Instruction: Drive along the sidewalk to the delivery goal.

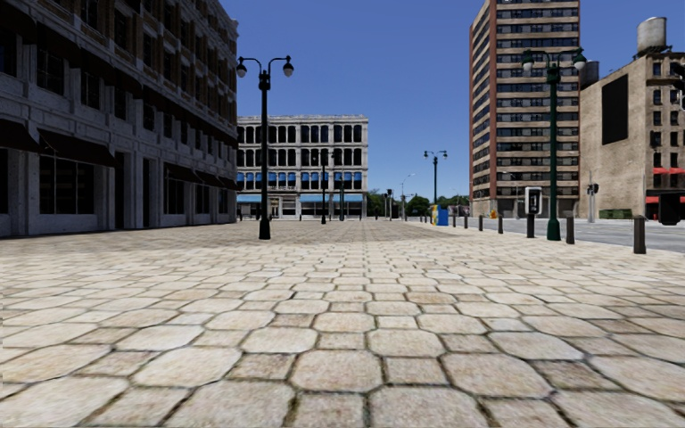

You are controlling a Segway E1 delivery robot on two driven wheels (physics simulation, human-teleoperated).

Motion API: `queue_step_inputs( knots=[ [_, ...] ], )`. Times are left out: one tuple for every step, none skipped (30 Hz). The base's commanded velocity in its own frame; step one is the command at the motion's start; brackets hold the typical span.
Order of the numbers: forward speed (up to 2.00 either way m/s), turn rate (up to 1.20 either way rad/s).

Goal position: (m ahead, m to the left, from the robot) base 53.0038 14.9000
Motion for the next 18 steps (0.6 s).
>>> queue_step_inputs(
  knots=[
    [2.0, 0.0],
    [2.0, -0.09],
    [2.0, -0.22],
    [2.0, -0.27],
    [2.0, -0.18],
    [2.0, -0.18],
    [2.0, -0.04],
    [2.0, 0.0],
    [2.0, 0.0],
    [2.0, 0.0],
    [2.0, 0.0],
    [2.0, 0.0],
    [2.0, 0.0],
    [2.0, 0.0],
    [2.0, 0.0],
    [2.0, 0.0],
    [2.0, 0.0],
    [2.0, 0.0]
  ],
)
